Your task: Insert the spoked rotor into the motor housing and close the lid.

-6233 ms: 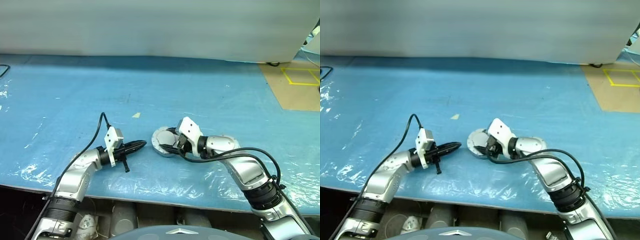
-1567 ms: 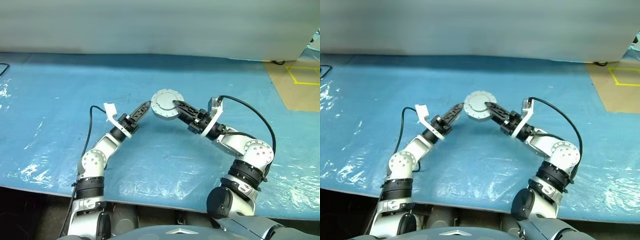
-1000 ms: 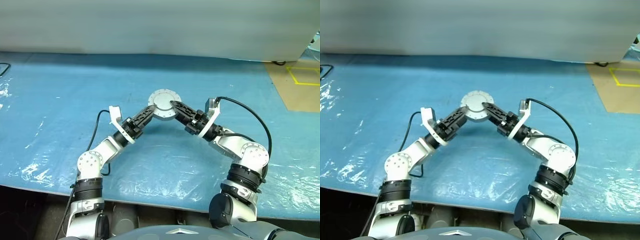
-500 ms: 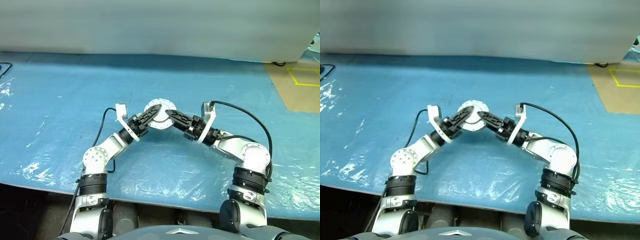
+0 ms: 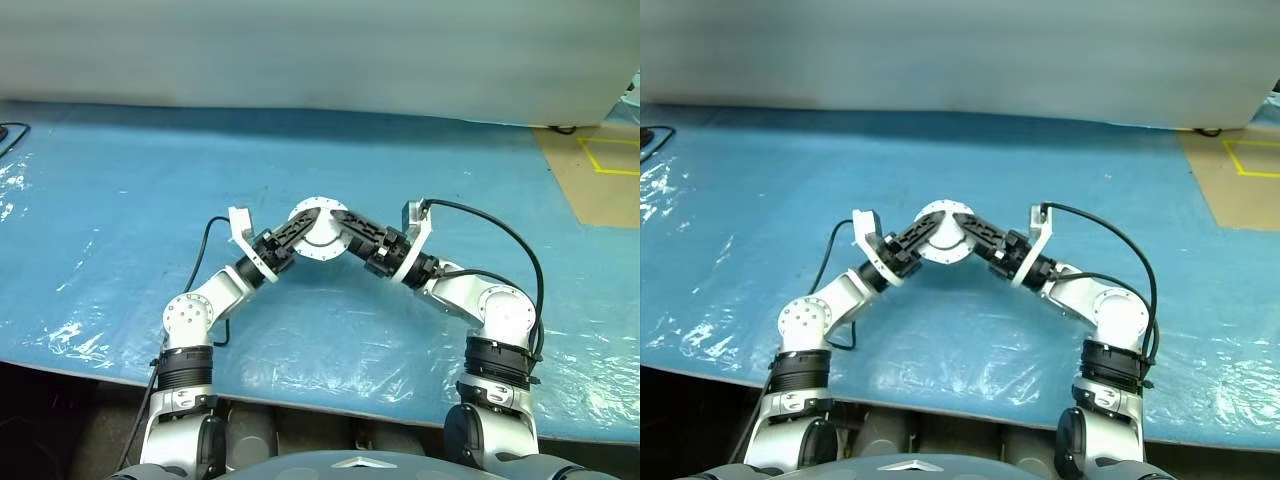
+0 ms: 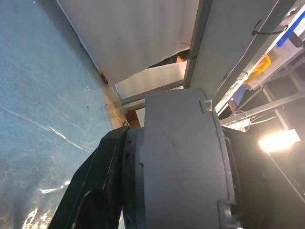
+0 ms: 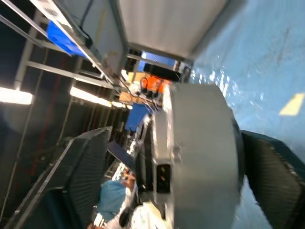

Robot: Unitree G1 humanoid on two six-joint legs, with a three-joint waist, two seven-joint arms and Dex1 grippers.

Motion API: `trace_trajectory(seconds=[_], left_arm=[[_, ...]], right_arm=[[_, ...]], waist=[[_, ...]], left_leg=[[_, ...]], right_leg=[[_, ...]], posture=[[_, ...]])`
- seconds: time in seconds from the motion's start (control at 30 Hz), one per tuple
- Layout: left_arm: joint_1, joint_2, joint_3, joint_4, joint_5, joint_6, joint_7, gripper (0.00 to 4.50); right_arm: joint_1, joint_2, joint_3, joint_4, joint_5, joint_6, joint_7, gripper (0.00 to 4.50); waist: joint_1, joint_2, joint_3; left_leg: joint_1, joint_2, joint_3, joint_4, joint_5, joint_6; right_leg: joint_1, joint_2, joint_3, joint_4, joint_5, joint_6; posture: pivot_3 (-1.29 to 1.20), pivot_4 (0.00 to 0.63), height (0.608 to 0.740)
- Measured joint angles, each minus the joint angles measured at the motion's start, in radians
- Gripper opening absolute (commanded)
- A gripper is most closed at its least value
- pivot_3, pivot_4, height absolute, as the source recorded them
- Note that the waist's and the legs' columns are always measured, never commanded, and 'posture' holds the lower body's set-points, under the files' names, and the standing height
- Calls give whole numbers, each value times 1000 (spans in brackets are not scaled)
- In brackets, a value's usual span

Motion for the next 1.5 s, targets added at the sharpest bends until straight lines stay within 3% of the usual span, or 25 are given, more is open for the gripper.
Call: trace_trajectory(seconds=[0.13,0.27,0.57,1.0,1.2,1.5], left_arm=[[-10,-42,47,17,-21,-50,34,2653],[-68,-76,160,74,-18,-252,86,2653],[-182,15,354,356,174,-776,173,2653],[-195,44,380,485,264,-914,199,2653],[-215,55,376,498,313,-984,214,4491],[-234,184,366,645,545,-1277,356,4491]], right_arm=[[-26,1,-14,1,7,-90,-16,4482],[-29,0,-22,16,-8,-174,-42,4482],[-30,-5,-5,31,-13,-243,-51,4482],[-26,-29,45,31,-14,-248,-31,4482],[-24,-39,71,31,-17,-248,-16,4500],[-1,-77,152,-3,-159,-294,44,4500]], waist=[[-1,0,0],[-3,-1,1],[0,-6,3],[3,-10,4],[1,-10,4],[1,-10,4]], left_leg=[[0,0,0,0,0,0],[0,0,0,1,0,0],[-2,0,-2,0,0,0],[-5,1,-4,4,0,0],[-2,0,-4,5,0,0],[-1,1,-4,5,0,0]], right_leg=[[0,0,0,1,0,0],[0,1,0,1,0,0],[0,1,-2,-1,1,1],[0,0,-4,1,1,1],[2,0,-3,2,1,1],[3,0,-3,1,2,2]], posture=[[0,150,740],[0,150,740],[0,150,740],[0,150,740],[0,150,740],[0,150,740]])
